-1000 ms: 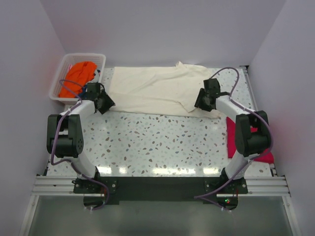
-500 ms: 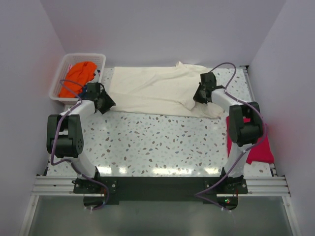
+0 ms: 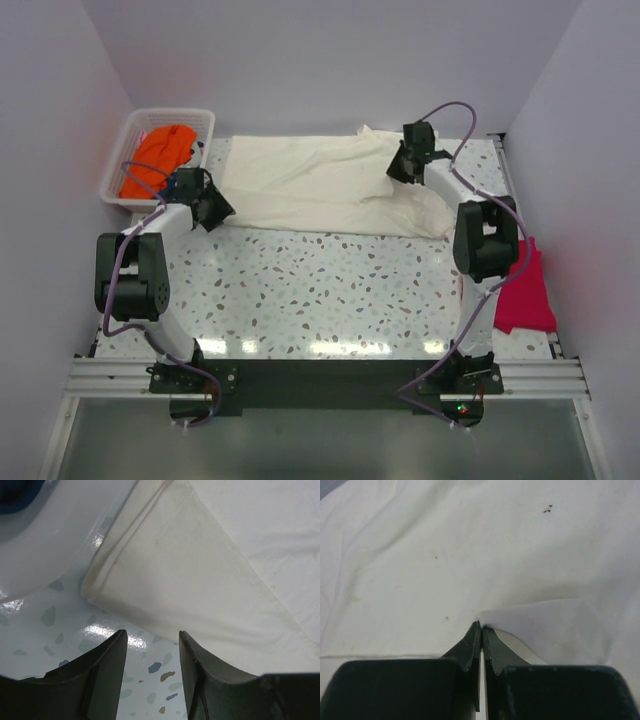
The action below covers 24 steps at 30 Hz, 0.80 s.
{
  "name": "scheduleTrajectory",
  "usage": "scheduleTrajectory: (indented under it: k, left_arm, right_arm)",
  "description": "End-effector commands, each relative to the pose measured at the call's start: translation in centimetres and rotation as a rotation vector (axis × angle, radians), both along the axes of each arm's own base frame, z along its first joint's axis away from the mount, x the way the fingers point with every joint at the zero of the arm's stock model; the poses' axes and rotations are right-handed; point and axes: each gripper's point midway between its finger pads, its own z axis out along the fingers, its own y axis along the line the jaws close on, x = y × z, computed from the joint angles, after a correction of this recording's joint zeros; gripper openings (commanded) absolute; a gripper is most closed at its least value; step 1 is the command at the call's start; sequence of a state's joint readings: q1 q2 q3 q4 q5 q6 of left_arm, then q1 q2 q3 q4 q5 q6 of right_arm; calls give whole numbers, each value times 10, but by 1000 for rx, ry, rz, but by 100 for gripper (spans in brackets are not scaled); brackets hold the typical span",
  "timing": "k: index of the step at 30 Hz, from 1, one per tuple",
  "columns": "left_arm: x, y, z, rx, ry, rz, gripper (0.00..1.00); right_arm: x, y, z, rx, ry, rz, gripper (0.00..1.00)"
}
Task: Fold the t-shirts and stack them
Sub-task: Fold the tshirt
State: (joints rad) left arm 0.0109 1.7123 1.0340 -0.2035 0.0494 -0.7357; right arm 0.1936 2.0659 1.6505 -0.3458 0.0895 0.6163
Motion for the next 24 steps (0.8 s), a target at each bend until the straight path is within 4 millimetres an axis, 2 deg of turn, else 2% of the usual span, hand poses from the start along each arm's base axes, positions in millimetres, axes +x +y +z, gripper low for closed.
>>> scheduleTrajectory:
  k: [1, 2, 4, 7, 8, 9, 10, 12, 13, 14, 15, 16, 17, 18, 19, 20, 21, 22, 23, 24]
  left_arm:
    - [13, -3, 22, 6, -76, -33, 50]
    - [13, -3, 21, 6, -77, -35, 50]
    - [12, -3, 20, 6, -73, -35, 50]
    - [12, -3, 22, 7, -78, -36, 50]
    - [12, -3, 21, 6, -77, -37, 50]
    - [12, -3, 22, 5, -78, -38, 50]
    - [12, -4, 22, 4, -80, -39, 50]
    - [12, -4, 22, 4, -78, -39, 50]
    - [12, -4, 23, 3, -81, -40, 50]
    - [11, -4, 22, 3, -80, -40, 50]
    - [12, -4, 23, 3, -83, -40, 50]
    - [11, -4, 23, 3, -81, -40, 50]
    - [11, -4, 23, 3, -81, -40, 50]
    - [11, -4, 24, 3, -83, -42, 50]
    - [12, -3, 24, 5, -84, -38, 50]
    - [12, -3, 24, 5, -84, -38, 50]
    - [11, -4, 24, 3, -83, -40, 50]
    - [12, -4, 24, 3, -84, -40, 50]
    - [11, -4, 23, 4, -81, -39, 50]
    - [11, -5, 23, 2, -81, -41, 50]
  right_arm:
    - [14, 5, 1, 12, -4, -5, 0]
    - [15, 6, -1, 16, 0, -1, 0]
    - [21, 9, -6, 22, -4, 20, 6]
    - [27, 15, -4, 20, -20, 59, 31]
    - [29, 12, -1, 0, -23, 71, 35]
    - [28, 10, 5, -10, -25, 73, 38]
    - [29, 6, 12, -29, -39, 66, 48]
    - [23, 0, 21, -59, -49, 65, 55]
    - [21, -5, 36, -71, -76, 52, 57]
    - [16, -8, 43, -80, -84, 49, 57]
    - [8, -11, 38, -87, -73, 47, 57]
    - [1, -14, 52, -90, -94, 44, 56]
    - [-5, -17, 54, -99, -92, 35, 55]
    - [-19, -19, 40, -104, -53, 38, 54]
    - [-27, -20, 50, -103, -68, 37, 50]
    - [-34, -22, 47, -109, -58, 40, 47]
    - [-49, -26, 33, -120, -18, 40, 45]
    - [-57, -28, 29, -123, -7, 40, 40]
    - [-62, -29, 37, -120, -28, 41, 38]
    - [-76, -31, 19, -129, 14, 48, 35]
